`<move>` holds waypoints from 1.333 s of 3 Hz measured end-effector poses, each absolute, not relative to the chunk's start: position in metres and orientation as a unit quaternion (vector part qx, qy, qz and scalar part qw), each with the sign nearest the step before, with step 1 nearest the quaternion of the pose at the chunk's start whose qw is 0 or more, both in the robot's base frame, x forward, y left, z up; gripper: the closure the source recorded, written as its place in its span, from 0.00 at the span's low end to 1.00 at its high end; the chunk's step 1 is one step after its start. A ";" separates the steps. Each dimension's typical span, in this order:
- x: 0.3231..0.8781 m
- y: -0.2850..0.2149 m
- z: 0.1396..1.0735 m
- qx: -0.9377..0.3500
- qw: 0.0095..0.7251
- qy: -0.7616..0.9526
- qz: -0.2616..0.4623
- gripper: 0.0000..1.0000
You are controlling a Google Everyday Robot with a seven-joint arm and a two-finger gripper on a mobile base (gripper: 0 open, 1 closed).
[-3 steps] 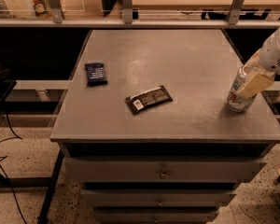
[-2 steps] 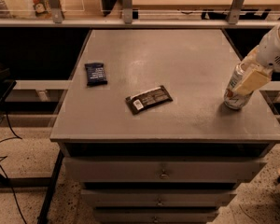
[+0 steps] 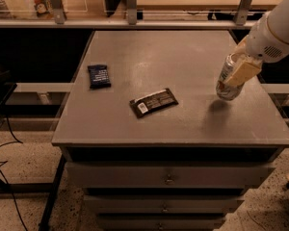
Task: Move 7up can near rxbar chocolate
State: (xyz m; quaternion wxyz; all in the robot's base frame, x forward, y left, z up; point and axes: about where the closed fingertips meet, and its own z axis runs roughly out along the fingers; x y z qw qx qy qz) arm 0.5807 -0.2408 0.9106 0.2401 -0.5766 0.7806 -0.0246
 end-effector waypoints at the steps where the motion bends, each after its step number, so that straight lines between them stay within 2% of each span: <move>1: 0.596 -0.219 0.913 -0.591 0.245 0.768 -0.025 1.00; 2: 0.605 -0.193 0.913 -0.609 0.249 0.753 -0.014 1.00; 3: 0.611 -0.167 0.911 -0.626 0.247 0.740 -0.005 0.83; 4: 0.617 -0.146 0.907 -0.639 0.245 0.729 0.005 0.59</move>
Offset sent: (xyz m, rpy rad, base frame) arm 0.0357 0.0801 0.0048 0.0292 -0.0180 0.1503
